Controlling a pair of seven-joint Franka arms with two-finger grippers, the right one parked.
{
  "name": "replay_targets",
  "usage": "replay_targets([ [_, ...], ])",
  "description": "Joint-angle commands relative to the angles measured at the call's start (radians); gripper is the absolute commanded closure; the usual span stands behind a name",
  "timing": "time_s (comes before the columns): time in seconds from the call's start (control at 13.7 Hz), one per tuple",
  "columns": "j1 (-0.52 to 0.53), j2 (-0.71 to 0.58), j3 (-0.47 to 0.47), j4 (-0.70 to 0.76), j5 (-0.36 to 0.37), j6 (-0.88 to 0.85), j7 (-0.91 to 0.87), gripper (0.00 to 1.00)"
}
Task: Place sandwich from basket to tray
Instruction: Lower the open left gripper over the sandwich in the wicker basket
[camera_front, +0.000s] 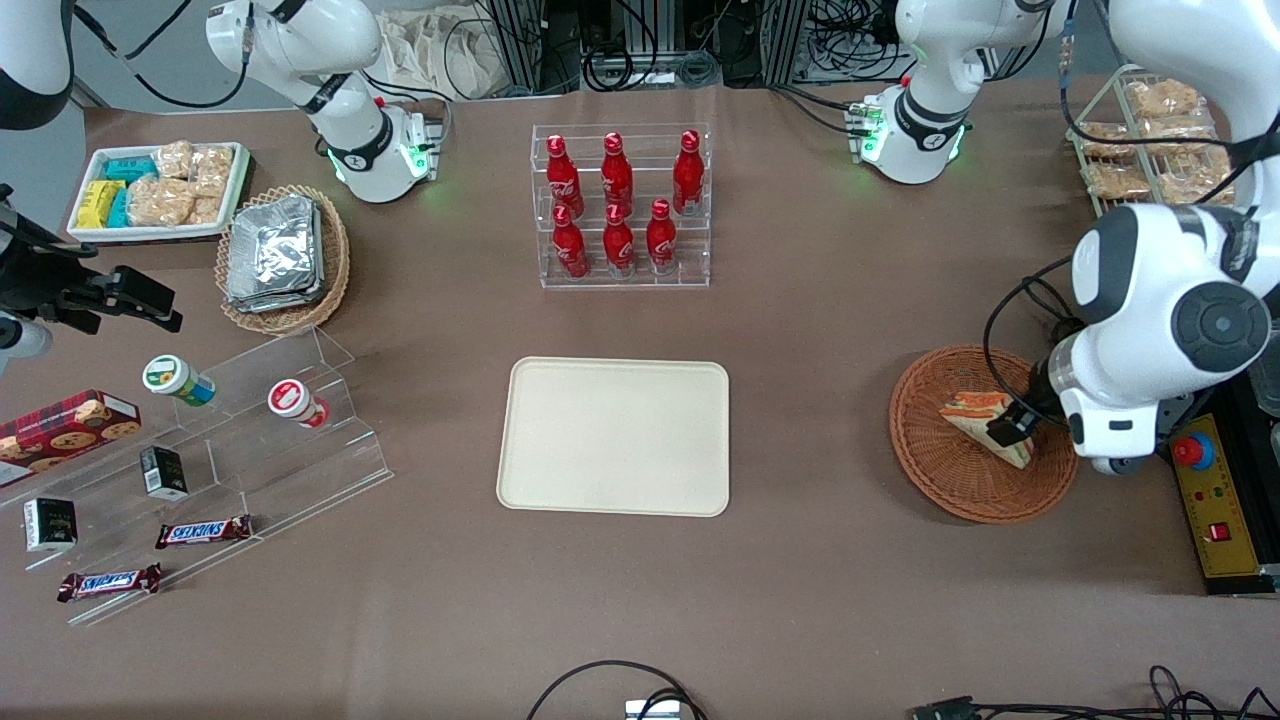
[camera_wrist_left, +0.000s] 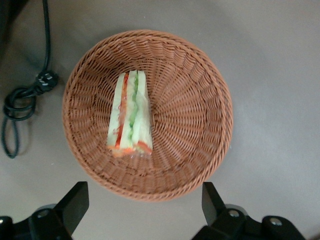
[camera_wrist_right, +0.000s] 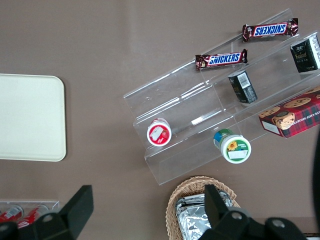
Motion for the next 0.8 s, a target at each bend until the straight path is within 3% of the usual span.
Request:
replay_targets([
  [0.0, 0.022, 0.019, 0.000, -0.062, -0.010, 0.113, -0.048, 0.00],
  [0.73, 0.022, 0.043, 0.070, -0.251, -0.001, 0.310, -0.113, 0.00],
])
